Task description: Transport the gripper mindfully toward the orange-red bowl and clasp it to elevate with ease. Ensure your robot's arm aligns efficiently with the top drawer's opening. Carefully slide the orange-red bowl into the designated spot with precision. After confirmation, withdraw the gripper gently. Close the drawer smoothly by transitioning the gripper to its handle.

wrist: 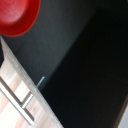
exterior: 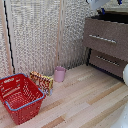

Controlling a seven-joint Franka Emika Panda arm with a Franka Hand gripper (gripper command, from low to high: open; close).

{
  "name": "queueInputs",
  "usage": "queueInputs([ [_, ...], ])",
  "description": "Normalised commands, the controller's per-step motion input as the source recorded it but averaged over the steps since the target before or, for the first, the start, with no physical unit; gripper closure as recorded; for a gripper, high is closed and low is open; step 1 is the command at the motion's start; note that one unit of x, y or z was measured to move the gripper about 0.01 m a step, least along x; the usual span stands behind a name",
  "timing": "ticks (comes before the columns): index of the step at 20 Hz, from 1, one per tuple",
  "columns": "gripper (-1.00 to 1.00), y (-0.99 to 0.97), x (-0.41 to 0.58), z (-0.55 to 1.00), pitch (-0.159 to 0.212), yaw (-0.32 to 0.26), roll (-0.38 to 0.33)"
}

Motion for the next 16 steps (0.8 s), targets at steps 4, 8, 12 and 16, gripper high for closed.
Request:
queueInputs([
  [4,-1.0,0.15,-0.228,-0.05,0.24,0.137,-0.32],
  [8,-1.0,0.28,-0.03,-0.23,0.186,0.094,-0.343],
  [12,-1.0,0.34,0.023,-0.34,0.135,0.076,-0.361],
  [16,-1.0,0.44,0.229,-0.49,0.054,0.055,-0.352],
])
